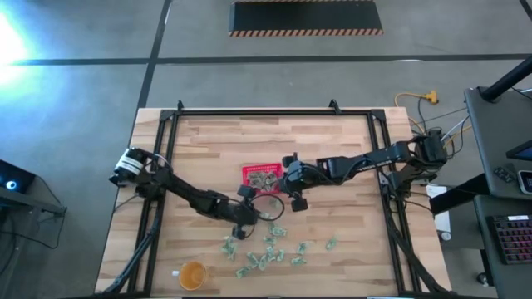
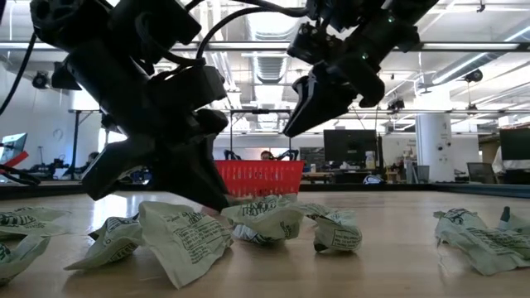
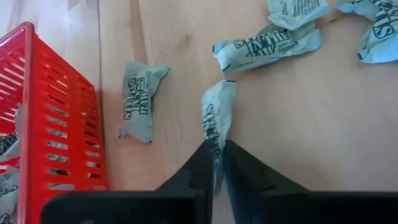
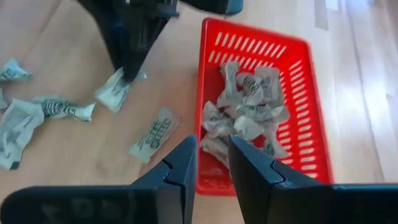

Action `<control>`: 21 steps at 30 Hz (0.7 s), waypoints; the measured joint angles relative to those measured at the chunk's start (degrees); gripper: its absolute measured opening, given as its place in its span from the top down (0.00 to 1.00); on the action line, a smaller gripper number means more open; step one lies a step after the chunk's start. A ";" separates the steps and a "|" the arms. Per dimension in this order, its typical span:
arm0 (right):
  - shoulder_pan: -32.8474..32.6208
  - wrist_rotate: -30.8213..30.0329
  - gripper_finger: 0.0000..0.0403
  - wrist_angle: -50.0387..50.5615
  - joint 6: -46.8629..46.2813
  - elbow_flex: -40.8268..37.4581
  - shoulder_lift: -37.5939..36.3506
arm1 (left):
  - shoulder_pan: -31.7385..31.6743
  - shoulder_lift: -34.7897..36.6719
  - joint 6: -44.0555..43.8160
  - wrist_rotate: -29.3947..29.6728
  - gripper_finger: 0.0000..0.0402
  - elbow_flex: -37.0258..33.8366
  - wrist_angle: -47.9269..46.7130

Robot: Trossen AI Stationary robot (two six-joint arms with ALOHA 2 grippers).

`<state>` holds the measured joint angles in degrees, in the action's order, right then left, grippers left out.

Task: Pick and place items into bin
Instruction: Put the stevia packet into the red bin

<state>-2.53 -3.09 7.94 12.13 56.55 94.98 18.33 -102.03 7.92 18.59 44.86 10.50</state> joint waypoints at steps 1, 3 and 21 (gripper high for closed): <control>-0.22 -0.02 0.81 0.64 -0.32 0.00 0.02 | 0.00 0.18 0.01 0.05 0.98 0.00 -0.21; -0.68 -0.02 0.82 1.85 -0.85 0.00 0.02 | -0.02 0.88 0.00 0.09 0.98 -0.09 -1.27; -6.11 10.42 0.81 3.92 -10.18 -1.21 0.79 | -0.53 17.28 6.71 13.67 1.00 -0.24 -7.05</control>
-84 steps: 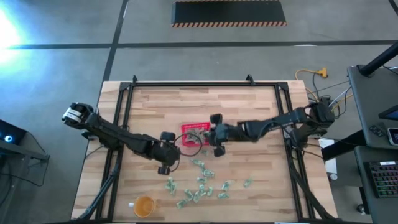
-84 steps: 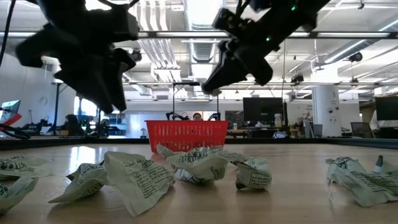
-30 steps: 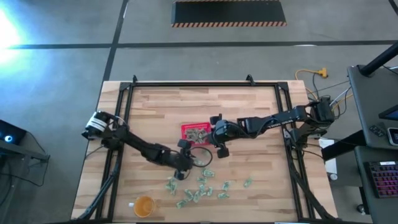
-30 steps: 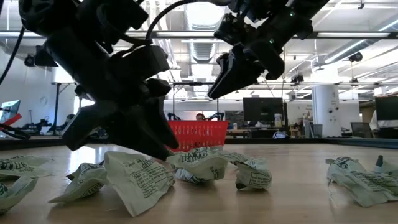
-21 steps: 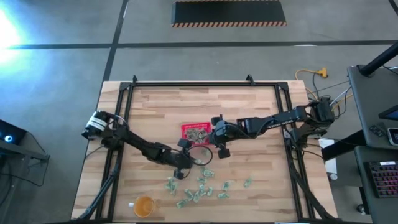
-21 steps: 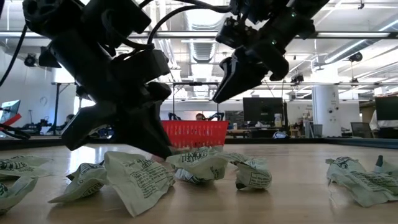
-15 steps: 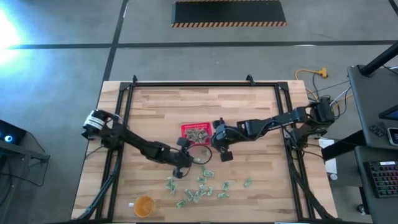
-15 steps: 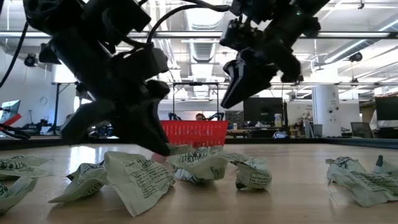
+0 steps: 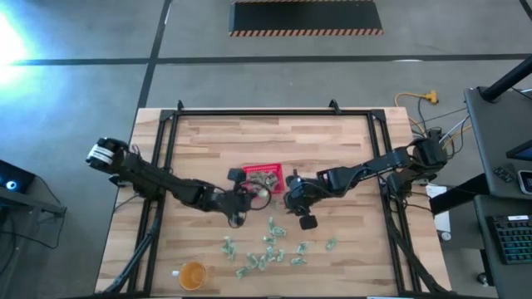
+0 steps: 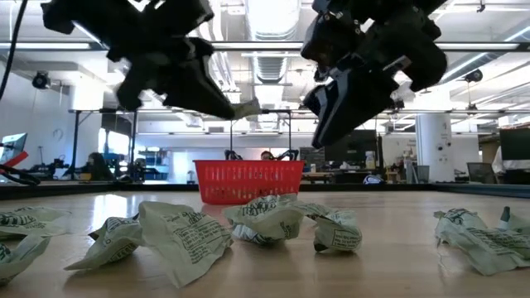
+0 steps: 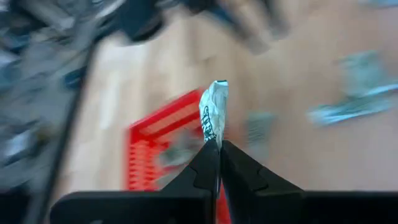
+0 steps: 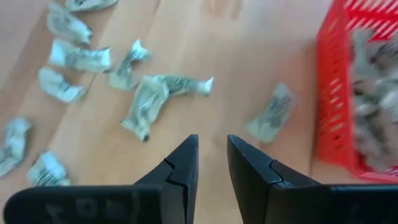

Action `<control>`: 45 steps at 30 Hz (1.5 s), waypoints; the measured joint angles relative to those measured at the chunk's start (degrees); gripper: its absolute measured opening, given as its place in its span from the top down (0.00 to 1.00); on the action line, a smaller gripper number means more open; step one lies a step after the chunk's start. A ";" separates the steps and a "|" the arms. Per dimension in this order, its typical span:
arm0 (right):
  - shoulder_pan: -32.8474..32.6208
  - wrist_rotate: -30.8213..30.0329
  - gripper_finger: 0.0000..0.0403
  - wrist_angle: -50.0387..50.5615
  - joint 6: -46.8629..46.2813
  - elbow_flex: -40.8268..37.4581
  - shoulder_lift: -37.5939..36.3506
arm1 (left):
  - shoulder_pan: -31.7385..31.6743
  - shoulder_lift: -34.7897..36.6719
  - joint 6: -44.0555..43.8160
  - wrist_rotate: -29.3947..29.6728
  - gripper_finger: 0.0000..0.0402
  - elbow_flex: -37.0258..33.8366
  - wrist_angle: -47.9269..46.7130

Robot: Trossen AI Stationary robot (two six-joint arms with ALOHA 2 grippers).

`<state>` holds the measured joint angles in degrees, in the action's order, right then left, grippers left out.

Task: Pick and place items into bin
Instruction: Put the stevia packet into the red bin

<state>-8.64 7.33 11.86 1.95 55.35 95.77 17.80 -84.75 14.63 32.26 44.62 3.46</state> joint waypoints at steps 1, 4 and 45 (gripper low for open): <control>-0.04 0.47 0.81 -0.87 -0.33 -0.50 0.00 | -0.33 0.13 0.77 2.47 1.00 -0.06 -0.27; -0.60 0.73 0.82 -3.70 -0.95 -1.92 0.00 | -2.23 -0.51 1.76 4.37 1.00 0.00 0.00; -6.43 0.20 0.80 -17.36 -4.87 -1.78 12.80 | -6.05 7.84 -2.82 5.74 0.61 0.20 -7.83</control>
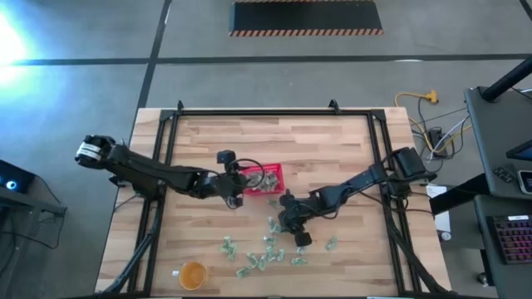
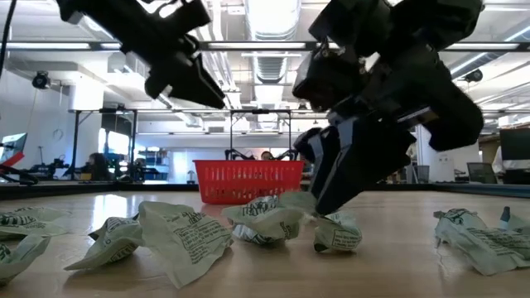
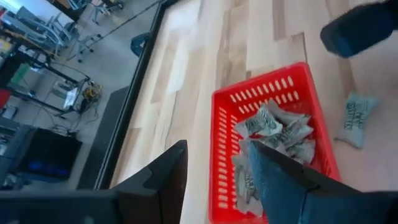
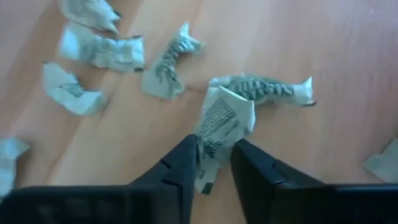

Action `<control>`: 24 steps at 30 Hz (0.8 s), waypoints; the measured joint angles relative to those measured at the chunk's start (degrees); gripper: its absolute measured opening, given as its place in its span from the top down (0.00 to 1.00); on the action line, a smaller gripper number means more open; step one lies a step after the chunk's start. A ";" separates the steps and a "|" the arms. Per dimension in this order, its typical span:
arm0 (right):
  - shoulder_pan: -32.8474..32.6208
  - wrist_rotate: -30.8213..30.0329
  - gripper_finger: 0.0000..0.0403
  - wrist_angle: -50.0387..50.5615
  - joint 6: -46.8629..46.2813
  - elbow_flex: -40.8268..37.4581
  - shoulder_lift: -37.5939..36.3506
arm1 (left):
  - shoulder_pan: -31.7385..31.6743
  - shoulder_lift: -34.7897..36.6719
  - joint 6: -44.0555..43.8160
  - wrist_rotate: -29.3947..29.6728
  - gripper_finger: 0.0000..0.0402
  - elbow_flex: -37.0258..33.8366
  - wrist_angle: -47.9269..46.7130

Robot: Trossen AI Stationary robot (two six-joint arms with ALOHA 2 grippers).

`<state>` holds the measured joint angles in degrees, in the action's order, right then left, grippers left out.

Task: Pick and place items into bin
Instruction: Put the stevia packet into the red bin

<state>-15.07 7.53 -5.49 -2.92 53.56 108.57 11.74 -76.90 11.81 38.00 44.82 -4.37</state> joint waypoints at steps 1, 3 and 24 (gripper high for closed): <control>-0.08 0.00 0.83 -0.23 0.34 0.09 -0.25 | 0.17 0.48 -0.96 0.01 0.61 0.00 -0.13; -0.09 -0.02 0.90 0.76 0.84 0.16 -0.90 | 0.59 1.61 -2.55 -0.16 0.61 0.00 -1.79; 0.25 -18.96 0.97 9.83 14.54 0.58 -14.74 | 9.26 3.36 -15.94 -10.99 0.61 -0.22 -12.13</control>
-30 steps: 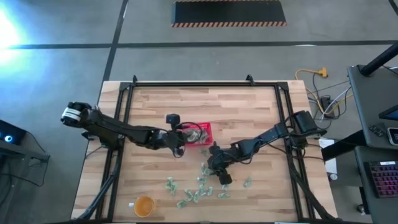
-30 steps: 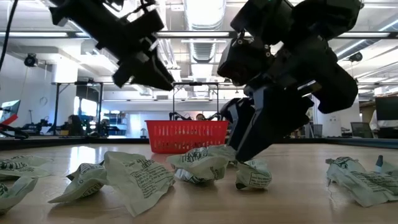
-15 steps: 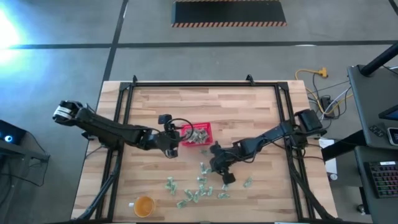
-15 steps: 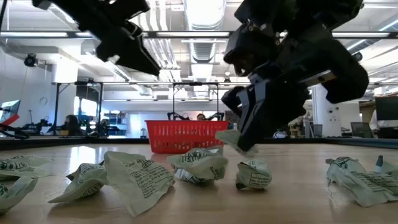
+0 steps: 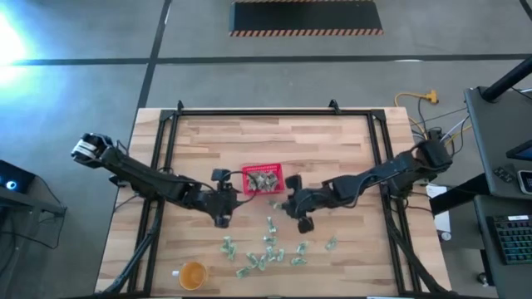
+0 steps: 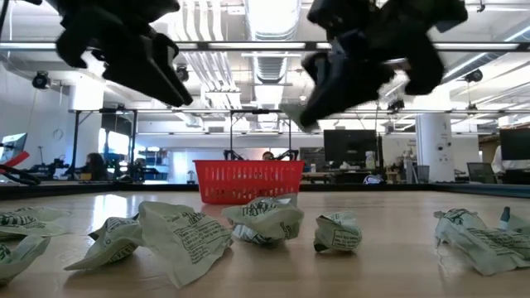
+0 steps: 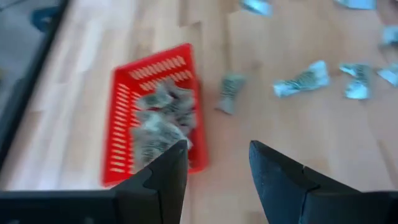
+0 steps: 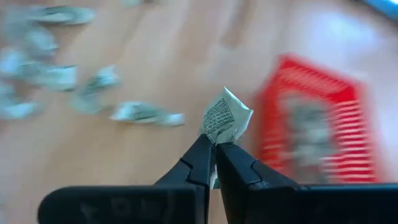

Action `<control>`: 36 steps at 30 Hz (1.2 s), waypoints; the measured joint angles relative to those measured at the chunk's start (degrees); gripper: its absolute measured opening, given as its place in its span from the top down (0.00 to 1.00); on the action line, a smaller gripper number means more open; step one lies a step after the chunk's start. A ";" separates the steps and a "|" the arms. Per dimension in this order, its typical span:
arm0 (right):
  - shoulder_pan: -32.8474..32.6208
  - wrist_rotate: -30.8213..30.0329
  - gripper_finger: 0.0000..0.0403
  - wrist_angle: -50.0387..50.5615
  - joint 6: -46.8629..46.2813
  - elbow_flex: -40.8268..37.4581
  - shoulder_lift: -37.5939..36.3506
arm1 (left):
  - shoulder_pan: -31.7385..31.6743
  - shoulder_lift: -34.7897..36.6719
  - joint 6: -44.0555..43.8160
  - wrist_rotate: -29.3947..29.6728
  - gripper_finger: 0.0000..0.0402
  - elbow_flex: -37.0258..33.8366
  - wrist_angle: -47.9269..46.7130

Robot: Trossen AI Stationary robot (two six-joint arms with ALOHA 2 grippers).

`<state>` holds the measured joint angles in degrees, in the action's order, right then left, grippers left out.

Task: Pick and place items into bin
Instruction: Put the stevia packet into the red bin

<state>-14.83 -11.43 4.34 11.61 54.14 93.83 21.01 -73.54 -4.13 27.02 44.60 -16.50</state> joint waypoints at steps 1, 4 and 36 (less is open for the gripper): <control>0.10 -2.77 0.97 -0.18 1.31 0.03 -0.64 | 0.22 -0.34 -0.06 -0.78 0.61 0.00 -0.11; 1.20 -10.25 0.97 -2.41 4.45 0.25 -1.56 | 0.61 -1.60 -0.15 -3.91 0.61 0.00 -0.05; 14.45 -4.53 0.64 -11.52 8.58 3.70 6.42 | 3.87 -8.39 -15.62 -30.56 0.61 0.00 -0.56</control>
<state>-0.38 -15.97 -7.19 20.19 57.84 100.25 24.88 -81.93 -19.75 -3.55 44.60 -17.06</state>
